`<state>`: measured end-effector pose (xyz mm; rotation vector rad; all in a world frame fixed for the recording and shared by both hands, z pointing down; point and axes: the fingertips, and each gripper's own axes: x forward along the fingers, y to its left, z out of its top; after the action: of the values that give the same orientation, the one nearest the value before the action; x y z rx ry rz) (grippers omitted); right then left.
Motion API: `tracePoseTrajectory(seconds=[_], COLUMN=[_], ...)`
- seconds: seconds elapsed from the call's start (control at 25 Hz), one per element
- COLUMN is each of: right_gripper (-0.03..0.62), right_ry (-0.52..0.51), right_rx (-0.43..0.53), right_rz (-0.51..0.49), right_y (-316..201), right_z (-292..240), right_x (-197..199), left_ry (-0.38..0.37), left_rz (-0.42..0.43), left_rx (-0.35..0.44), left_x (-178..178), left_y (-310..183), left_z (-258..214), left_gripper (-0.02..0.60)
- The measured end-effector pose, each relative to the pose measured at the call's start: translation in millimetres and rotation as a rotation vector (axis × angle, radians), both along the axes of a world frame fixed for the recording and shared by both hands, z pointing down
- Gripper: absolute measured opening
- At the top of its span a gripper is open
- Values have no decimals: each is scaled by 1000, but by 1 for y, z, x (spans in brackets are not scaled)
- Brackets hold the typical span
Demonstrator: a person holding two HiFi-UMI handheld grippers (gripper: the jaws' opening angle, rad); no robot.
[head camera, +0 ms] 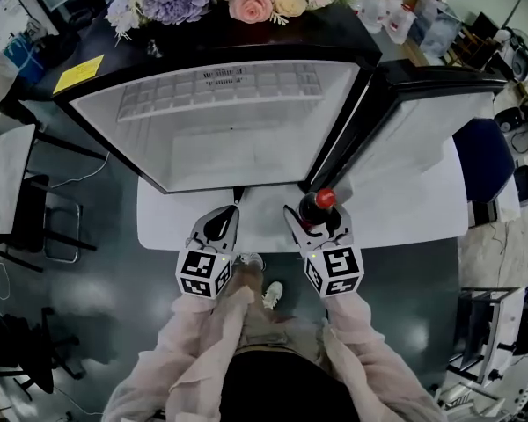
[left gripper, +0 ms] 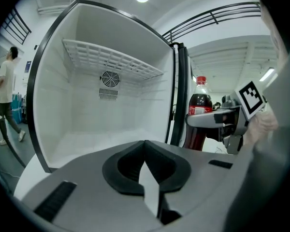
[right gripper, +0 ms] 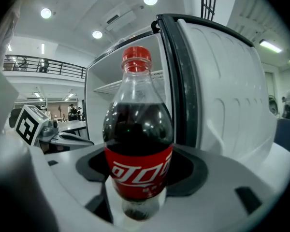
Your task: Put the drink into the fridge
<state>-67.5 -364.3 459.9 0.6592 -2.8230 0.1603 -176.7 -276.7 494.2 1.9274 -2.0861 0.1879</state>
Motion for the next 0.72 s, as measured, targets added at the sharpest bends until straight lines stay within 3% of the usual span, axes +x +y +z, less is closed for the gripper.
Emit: tracePoseTrajectory(seconds=[0.72], right_gripper=[307], right_ry=[9], right_rx=[6], right_rz=[-212], right_y=[11], right_z=[-5], right_x=[-121], left_ry=[-2], left_rz=[-155], left_rx=[1], left_x=[-82], left_y=[22], left_z=[-3], left_gripper=[11])
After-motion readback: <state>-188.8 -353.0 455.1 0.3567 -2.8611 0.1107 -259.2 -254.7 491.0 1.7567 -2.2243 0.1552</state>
